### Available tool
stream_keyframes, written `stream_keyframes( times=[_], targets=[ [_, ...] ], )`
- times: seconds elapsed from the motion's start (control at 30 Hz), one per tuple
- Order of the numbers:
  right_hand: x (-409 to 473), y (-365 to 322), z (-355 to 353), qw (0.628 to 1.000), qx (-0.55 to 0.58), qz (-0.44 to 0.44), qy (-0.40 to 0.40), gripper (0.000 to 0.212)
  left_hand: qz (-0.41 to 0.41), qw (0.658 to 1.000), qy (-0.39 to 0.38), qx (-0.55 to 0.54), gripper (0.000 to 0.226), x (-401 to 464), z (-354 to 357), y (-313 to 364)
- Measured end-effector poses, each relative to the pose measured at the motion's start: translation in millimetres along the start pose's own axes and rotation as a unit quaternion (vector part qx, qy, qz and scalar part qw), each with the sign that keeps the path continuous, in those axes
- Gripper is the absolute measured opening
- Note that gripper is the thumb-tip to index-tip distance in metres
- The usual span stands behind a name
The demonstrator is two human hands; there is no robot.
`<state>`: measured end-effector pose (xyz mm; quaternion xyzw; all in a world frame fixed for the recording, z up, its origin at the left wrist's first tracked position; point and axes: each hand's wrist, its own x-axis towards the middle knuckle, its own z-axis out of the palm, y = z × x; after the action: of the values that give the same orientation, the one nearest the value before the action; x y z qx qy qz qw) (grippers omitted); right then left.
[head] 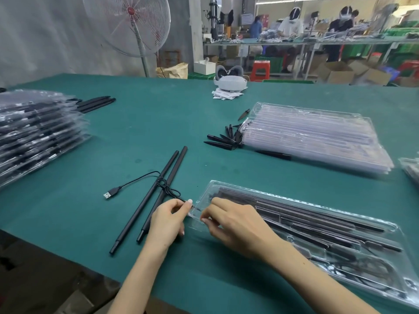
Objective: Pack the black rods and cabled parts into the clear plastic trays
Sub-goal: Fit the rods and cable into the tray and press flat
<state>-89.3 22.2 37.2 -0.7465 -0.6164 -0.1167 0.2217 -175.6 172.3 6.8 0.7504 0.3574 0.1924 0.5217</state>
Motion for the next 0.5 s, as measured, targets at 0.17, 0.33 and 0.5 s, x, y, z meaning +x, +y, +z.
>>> stream_keyframes(
  times=[0.17,0.33,0.5],
  targets=[
    [-6.1,-1.3,8.6,1.0,-0.013,-0.022,0.0,0.012,-0.029,0.997,-0.056,-0.034,0.021,18.5,-0.9,8.3],
    [-10.0,1.9,13.8,0.998,-0.02,-0.055,-0.029,0.018,-0.02,0.997,-0.066,-0.014,0.019,21.7,0.0,8.6],
    [-10.7,3.3,19.7,0.996,-0.015,-0.048,-0.076,0.017,-0.015,0.996,-0.065,0.055,0.03,19.2,0.3,7.1]
  ],
)
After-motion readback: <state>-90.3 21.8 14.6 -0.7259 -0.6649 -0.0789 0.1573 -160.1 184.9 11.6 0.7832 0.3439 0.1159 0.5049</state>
